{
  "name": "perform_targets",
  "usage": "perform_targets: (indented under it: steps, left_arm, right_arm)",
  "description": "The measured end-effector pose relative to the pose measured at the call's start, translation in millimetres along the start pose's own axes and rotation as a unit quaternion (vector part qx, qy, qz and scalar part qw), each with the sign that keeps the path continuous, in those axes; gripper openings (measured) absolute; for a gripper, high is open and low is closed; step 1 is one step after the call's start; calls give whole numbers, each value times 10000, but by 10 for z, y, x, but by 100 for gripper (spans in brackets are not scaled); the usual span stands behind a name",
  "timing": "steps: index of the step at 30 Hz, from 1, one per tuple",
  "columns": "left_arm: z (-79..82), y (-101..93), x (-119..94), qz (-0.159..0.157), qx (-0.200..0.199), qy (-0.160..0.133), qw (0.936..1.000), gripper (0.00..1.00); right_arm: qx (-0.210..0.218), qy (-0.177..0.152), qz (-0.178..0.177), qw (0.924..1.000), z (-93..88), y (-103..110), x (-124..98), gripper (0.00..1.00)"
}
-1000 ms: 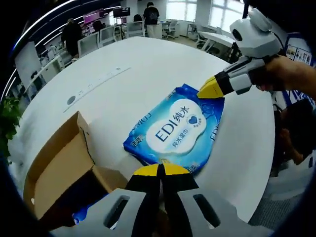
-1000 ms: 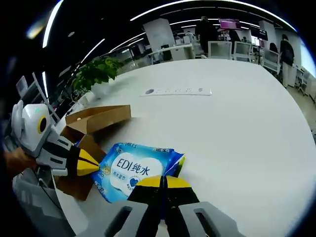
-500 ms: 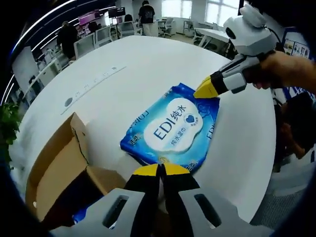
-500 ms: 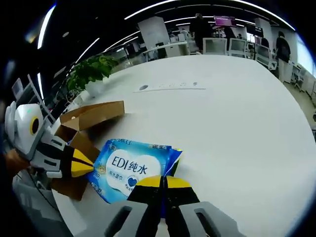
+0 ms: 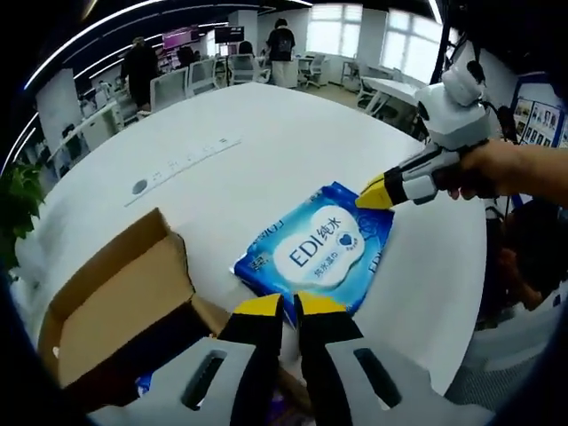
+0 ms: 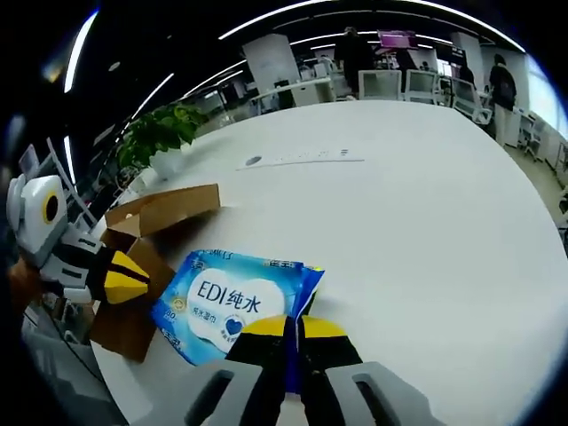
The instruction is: Operate the shoe box by opening the lid, removing the specified soft item, and placing it in the target area until the item is outside and the box remains undamaged.
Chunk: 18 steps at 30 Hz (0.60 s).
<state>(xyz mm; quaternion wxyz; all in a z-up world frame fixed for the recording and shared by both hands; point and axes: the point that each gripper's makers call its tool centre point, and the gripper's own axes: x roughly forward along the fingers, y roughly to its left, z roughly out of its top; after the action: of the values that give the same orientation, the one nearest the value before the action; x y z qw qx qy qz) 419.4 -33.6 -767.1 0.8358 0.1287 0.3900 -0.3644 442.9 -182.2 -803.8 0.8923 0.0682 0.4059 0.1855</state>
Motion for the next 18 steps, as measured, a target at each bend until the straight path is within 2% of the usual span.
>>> perform_targets:
  steps: [3,10,14,18]
  left_arm:
    - [19,37,-68,-60,-139,-108,9998,6]
    - [-47,166,-241,-80,-421,-217,9988,10]
    - [-69,226,-333,-80,-496,-282,9983,9]
    - [-79,281,-439,-65,-528,-347,9980,13]
  right_arm:
    - [-22,-65,45,10000,29,21,-37,2]
    - [-205,-156,121,9996,87,72,-141,5]
    - [-600,-142,142,9980,121,142,-207,6]
    - [-710,-177,219,9971,174,238,-272,9]
